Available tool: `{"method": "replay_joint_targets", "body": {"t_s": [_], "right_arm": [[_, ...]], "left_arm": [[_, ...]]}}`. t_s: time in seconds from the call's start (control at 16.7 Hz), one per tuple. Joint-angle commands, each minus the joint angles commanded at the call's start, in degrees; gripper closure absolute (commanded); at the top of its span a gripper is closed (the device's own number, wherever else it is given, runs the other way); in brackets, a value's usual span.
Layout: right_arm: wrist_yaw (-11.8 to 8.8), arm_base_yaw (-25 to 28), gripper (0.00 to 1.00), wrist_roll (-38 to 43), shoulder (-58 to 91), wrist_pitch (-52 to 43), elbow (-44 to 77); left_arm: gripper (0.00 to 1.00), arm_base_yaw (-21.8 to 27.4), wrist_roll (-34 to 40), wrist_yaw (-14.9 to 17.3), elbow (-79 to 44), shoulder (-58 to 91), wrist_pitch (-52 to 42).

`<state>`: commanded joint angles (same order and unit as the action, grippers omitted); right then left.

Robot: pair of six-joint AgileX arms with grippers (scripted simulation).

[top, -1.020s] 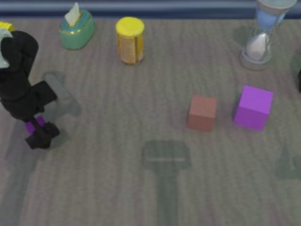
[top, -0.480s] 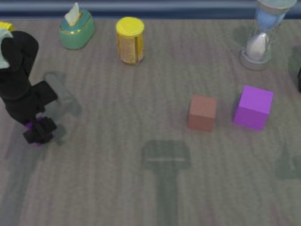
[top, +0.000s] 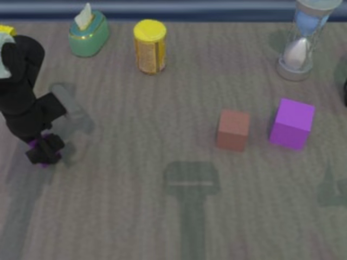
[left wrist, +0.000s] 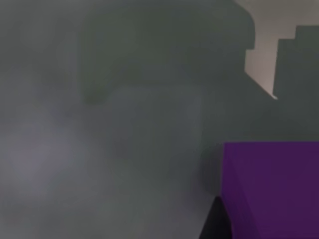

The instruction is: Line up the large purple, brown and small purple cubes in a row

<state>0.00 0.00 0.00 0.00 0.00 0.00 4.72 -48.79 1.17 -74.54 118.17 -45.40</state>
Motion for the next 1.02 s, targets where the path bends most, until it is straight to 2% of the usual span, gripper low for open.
{"method": "replay_joint_targets", "body": {"t_s": [0.42,0.78,0.9,1.02], "right_arm": [[0.0,0.0,0.00,0.0,0.0,0.0,0.0],[0.0,0.0,0.00,0.0,0.0,0.0,0.0],[0.0,0.0,0.00,0.0,0.0,0.0,0.0],[0.0,0.0,0.00,0.0,0.0,0.0,0.0]], "left_arm": [[1.00,-1.0,0.2,0.0,-7.3,-4.9,-12.6],[1.00,-0.7,0.1,-0.1,-8.3,-5.6,-14.1],[1.00,1.3,0.4,-0.1,-10.3,-4.4,-15.0],[1.00,5.7,1.1,-0.1,-14.4,-1.9,-16.8]]}}
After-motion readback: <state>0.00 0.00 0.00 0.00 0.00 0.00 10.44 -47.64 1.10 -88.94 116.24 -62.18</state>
